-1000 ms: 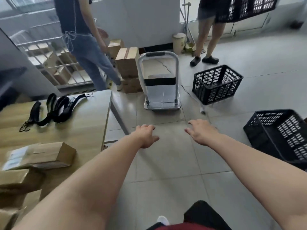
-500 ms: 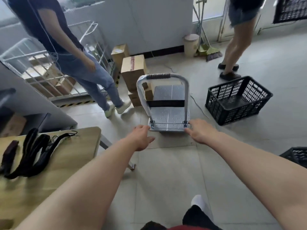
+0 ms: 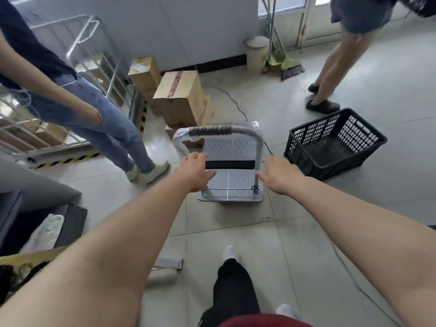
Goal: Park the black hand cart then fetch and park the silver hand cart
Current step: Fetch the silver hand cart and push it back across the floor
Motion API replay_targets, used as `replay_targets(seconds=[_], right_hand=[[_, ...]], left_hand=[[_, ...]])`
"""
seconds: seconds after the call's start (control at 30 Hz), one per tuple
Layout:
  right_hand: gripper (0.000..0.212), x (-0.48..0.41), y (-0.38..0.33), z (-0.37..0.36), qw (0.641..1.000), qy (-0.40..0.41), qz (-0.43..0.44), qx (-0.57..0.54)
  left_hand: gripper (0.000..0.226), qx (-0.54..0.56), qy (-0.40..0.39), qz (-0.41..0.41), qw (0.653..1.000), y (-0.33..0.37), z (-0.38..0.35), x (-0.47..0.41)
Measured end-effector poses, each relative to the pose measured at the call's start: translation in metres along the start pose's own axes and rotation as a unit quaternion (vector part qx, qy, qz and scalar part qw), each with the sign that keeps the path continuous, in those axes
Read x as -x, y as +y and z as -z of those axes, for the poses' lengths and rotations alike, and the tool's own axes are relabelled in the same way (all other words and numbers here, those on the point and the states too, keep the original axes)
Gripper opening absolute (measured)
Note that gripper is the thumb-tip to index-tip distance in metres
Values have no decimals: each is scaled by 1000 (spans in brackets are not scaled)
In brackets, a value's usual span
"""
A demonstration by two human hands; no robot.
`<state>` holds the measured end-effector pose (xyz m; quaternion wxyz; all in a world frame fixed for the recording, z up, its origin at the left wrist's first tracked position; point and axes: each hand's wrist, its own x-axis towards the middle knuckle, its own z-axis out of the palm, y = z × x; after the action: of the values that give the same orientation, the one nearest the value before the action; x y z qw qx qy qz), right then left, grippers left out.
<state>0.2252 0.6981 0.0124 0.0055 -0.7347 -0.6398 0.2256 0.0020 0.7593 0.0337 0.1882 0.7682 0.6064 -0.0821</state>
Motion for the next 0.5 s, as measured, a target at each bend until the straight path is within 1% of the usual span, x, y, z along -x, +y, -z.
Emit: replay_targets(seconds=[0.1,0.2,0.27,0.33,0.4,0.5], right_hand=[[54,-49,-19,8,1000,16,-15,-4],[61,-101,-34,8,999,22,-21,-13],[66,-132,-40,4,999,23,-21,-11],[68,-157,-44,-3,1000,8,-24,-1],[66,-173,-45,-11,999,-7,-32,-1],[52,-183,-41,-14,999,33,-25,15]], left_hand=[[71,-1,23,0,1000,-21,15,-58],[73,-25,34,-10,999,-43,25,-114],[73,-44,18,-17,999,-57,25,-145],[72,-65,-10,-28,997,-67,20,-168],[69,-75,-13,-44,996,-73,15,-182],[56,-53,21,-55,997,-76,18,-193]])
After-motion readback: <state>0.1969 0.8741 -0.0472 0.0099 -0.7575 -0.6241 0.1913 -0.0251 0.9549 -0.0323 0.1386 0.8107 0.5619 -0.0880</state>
